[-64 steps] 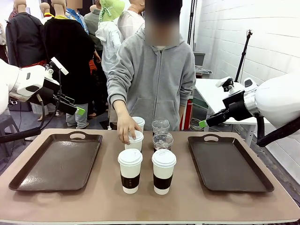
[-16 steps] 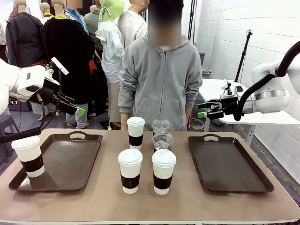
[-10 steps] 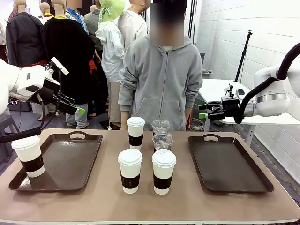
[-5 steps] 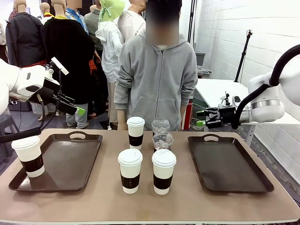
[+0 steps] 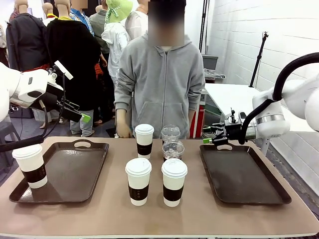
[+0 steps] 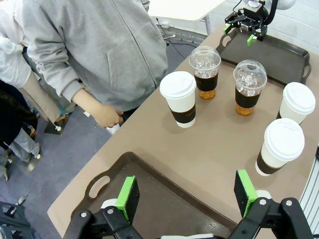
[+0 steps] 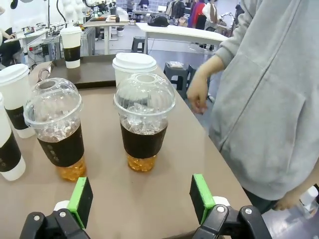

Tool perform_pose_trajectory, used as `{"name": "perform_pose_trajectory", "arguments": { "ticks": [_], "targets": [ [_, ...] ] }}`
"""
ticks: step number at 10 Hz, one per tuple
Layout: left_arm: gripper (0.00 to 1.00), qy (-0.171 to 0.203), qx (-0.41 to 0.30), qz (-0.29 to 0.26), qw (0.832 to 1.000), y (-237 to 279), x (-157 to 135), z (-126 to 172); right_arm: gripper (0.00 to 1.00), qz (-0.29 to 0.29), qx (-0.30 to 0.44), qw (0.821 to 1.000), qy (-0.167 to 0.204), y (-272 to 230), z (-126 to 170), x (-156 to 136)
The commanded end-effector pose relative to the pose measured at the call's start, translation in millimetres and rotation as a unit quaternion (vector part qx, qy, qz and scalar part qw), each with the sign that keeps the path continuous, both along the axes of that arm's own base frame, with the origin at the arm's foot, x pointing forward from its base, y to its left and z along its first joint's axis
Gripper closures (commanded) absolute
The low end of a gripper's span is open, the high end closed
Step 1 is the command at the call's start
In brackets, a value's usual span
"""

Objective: Distribute the coffee onto the tray.
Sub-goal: Pick up one iced Americano and place it on the right Handle tray.

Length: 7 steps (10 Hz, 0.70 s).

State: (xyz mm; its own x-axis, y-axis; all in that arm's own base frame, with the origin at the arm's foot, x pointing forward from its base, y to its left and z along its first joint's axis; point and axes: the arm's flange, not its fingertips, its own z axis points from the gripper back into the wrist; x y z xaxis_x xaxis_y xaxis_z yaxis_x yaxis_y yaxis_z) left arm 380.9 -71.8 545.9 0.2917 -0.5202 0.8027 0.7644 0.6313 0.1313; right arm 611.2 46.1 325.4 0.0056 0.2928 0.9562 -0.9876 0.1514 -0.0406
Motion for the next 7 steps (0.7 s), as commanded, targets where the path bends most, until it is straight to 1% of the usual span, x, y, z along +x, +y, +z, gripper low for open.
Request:
{"name": "perform_pose_trajectory", "arguments": {
  "ticks": [1,3,6,7],
  "targets": [
    [0.00,0.003,-0.003,0.001,1.000,2,1,-2,0.00,0.010,0.014,1.000,0.001,29,-19,24],
    [0.00,0.003,-0.003,0.001,1.000,2,1,-2,0.00,0.027,0.016,0.999,0.021,43,-27,30],
    [0.00,0.003,-0.003,0.001,1.000,2,1,-2,0.00,0.017,0.011,1.000,0.022,46,-27,29],
    [0.00,0.003,-0.003,0.001,1.000,2,1,-2,0.00,0.037,0.010,0.999,0.015,49,-33,22]
  ]
}}
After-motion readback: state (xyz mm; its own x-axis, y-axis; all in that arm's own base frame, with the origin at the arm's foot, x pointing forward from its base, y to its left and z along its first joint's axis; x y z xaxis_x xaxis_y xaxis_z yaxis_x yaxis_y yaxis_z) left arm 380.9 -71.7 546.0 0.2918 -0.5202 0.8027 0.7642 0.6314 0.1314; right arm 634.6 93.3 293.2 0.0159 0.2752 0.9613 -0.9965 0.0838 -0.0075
